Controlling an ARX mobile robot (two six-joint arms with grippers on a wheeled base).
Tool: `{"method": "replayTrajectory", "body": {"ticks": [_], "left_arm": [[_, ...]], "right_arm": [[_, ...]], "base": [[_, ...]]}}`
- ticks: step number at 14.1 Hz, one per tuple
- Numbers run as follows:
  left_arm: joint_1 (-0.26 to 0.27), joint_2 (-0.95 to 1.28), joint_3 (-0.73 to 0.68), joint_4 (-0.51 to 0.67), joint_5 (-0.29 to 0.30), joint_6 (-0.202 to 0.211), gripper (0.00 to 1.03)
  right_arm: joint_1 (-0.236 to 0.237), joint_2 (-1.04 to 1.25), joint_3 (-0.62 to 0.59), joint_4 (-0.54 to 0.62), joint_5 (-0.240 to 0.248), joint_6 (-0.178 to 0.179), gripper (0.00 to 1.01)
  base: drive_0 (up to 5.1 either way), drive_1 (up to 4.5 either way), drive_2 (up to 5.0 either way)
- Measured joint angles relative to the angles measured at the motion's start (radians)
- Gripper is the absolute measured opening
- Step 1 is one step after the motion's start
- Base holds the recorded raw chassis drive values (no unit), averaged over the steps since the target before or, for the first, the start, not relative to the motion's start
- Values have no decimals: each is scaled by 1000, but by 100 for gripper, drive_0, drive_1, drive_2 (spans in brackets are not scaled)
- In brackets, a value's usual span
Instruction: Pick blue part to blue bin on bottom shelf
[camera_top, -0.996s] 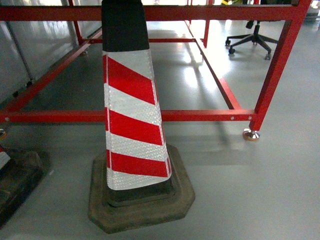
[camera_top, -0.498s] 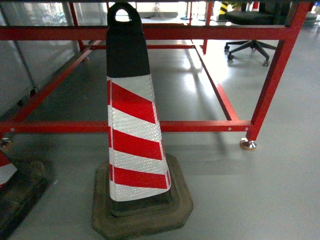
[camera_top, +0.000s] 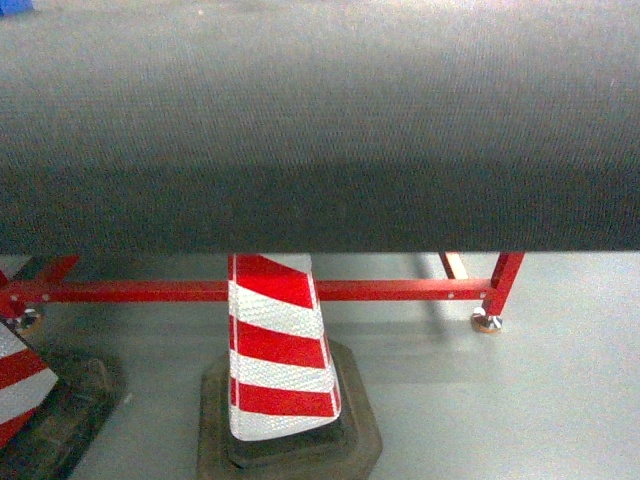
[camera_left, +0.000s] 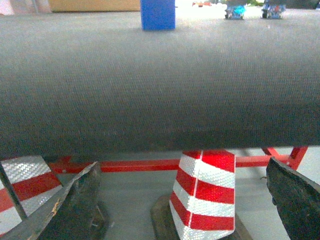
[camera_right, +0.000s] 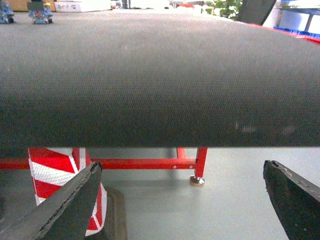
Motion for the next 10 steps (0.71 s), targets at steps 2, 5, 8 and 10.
{"method": "replayTrajectory", "body": {"ticks": [2, 5, 8, 10], "left_arm": [[0, 0, 0, 1, -1, 0, 98], [0, 0, 0, 0, 0, 1, 98], [0, 0, 0, 0, -1, 0, 98], [0, 0, 0, 0, 0, 0, 98]], "right_arm": [[0, 0, 0, 0, 0, 0, 98], [0, 0, 0, -1, 0, 1, 98], [0, 0, 0, 1, 1, 0, 98], [0, 0, 0, 1, 0, 0, 98]], "base": [[0, 0, 0], [0, 0, 0], [0, 0, 0], [0, 0, 0]]}}
